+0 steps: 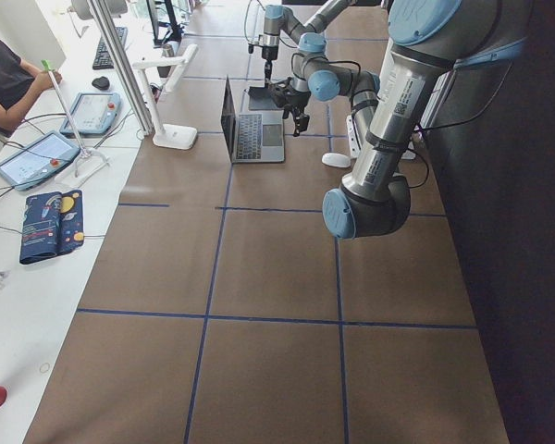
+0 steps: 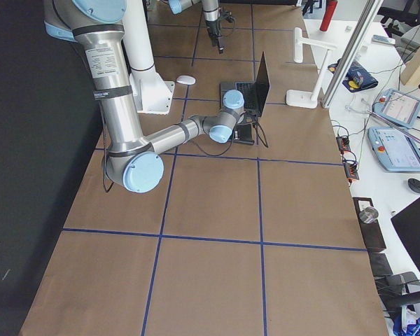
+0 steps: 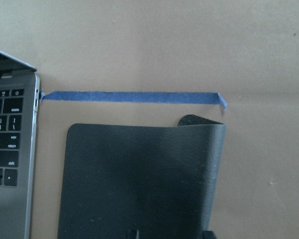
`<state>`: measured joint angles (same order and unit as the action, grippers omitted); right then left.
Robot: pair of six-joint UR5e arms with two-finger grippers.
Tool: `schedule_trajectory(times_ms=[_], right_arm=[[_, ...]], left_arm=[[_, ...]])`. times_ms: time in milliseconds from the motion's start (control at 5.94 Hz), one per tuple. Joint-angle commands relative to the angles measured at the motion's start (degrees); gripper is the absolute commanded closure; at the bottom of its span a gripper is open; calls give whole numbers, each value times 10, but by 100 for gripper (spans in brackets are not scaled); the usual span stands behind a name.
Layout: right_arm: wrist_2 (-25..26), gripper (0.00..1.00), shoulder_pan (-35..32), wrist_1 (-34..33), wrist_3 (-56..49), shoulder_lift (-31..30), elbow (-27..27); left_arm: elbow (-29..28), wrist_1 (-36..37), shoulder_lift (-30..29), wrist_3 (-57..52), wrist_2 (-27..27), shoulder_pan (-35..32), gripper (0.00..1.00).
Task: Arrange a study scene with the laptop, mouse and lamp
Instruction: 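Release the pad and lift the right gripper while the left gripper nears the mouse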
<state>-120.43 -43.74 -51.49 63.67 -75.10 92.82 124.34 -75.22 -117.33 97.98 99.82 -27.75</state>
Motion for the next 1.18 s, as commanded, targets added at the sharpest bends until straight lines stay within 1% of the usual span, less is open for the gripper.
schedule_trajectory(times_ms=[0,168,337,505,673,1010], right_arm=[[-50,0,-54,-13,-4,-1,3],[-81,0,-87,-43,-6,1,9],[-82,0,-104,-72,-9,0,19],[-82,0,-119,-106,-25,-1,35],[-82,0,-138,-177,-77,-1,58],[-77,0,-175,-333,-198,0,110]], left_arm=[[0,-10,3,-4,-1,55,0],[0,-16,22,-32,-1,84,0],[0,-67,55,-84,1,90,0],[-3,-135,102,-103,3,109,0],[-7,-175,127,-106,4,133,0],[-31,-179,123,-105,2,181,0]])
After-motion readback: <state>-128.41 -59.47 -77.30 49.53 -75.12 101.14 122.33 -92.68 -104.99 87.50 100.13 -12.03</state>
